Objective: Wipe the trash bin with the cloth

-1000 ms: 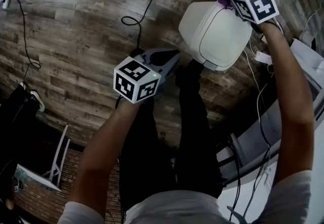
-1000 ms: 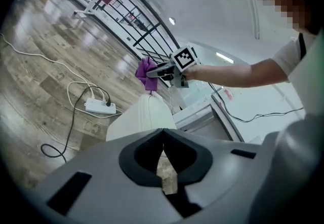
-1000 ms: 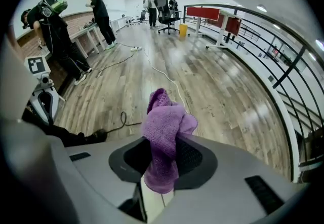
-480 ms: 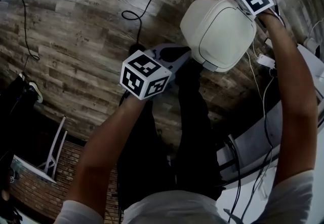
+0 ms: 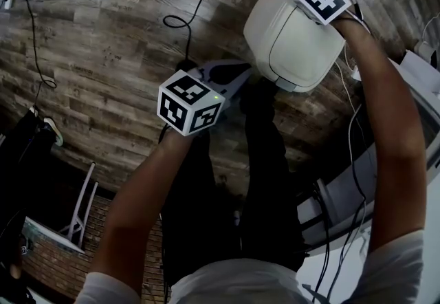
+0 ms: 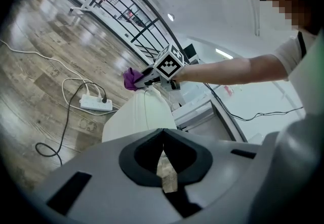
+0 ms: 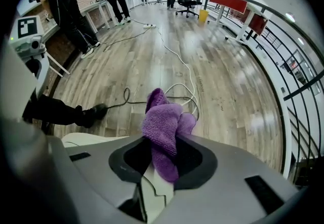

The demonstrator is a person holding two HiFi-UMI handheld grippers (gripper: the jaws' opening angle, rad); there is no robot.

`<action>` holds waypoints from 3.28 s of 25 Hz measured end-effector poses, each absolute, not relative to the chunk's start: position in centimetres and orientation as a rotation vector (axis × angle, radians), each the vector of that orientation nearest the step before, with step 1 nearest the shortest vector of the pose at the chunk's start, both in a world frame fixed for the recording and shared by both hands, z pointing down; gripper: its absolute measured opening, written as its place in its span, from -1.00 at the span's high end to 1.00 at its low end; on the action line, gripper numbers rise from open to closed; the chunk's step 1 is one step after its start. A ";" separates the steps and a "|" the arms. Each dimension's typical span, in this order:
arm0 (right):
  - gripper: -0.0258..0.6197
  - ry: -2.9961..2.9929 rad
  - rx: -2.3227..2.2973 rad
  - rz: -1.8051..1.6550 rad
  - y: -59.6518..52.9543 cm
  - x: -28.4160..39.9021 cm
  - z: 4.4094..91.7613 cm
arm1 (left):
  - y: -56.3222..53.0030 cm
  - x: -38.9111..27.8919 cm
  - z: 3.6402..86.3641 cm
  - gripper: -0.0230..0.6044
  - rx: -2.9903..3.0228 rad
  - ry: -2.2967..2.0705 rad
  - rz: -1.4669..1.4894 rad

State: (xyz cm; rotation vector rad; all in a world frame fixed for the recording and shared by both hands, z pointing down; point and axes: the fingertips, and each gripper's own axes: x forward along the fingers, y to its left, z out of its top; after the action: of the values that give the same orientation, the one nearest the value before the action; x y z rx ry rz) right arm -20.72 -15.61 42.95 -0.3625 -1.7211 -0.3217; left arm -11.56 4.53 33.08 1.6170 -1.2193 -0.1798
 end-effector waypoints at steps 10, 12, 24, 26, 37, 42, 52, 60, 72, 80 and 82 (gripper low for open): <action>0.58 -1.701 -0.589 -0.451 -8.8 -21.2 42.7 | 6.5 -11.9 33.5 0.91 1.604 -1.211 -0.176; 0.58 -1.701 -0.594 -0.492 -8.6 -21.6 42.5 | 7.0 -12.1 33.7 0.91 1.599 -1.211 -0.172; 0.58 -1.683 -0.676 -0.449 -1.2 -17.1 43.5 | 9.2 -15.1 34.7 0.91 1.549 -1.245 -0.186; 0.58 -1.664 -0.715 -0.478 0.5 -15.6 43.8 | 9.2 -15.0 34.8 0.91 1.550 -1.243 -0.185; 0.58 -1.669 -0.699 -0.290 9.0 -10.6 43.3 | 10.2 -16.1 34.2 0.91 1.563 -1.230 -0.157; 0.58 -1.718 -0.658 -0.093 12.6 -8.8 42.1 | 10.2 -16.8 33.5 0.91 1.600 -1.223 -0.108; 0.58 -1.883 -0.402 0.145 14.1 -10.6 39.2 | 11.1 -16.4 32.2 0.91 1.669 -1.118 0.027; 0.58 -1.942 -0.296 0.272 13.5 -9.8 37.3 | 10.5 -16.0 30.5 0.91 1.702 -1.090 0.048; 0.58 -2.140 -0.036 0.480 4.7 -3.9 32.0 | 6.0 -8.0 25.5 0.91 1.885 -0.970 0.050; 0.58 -2.305 0.261 0.650 -5.4 5.2 31.9 | 0.9 -2.7 26.6 0.91 1.939 -0.992 0.230; 0.58 -2.306 0.312 0.662 -7.7 8.5 32.8 | 0.1 -1.1 27.3 0.91 1.935 -1.009 0.293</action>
State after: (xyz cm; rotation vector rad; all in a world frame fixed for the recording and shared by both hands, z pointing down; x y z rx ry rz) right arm 8.53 -7.75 32.83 0.3121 -2.3057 0.6622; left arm -1.07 0.07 27.35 1.9347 -1.0087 0.2930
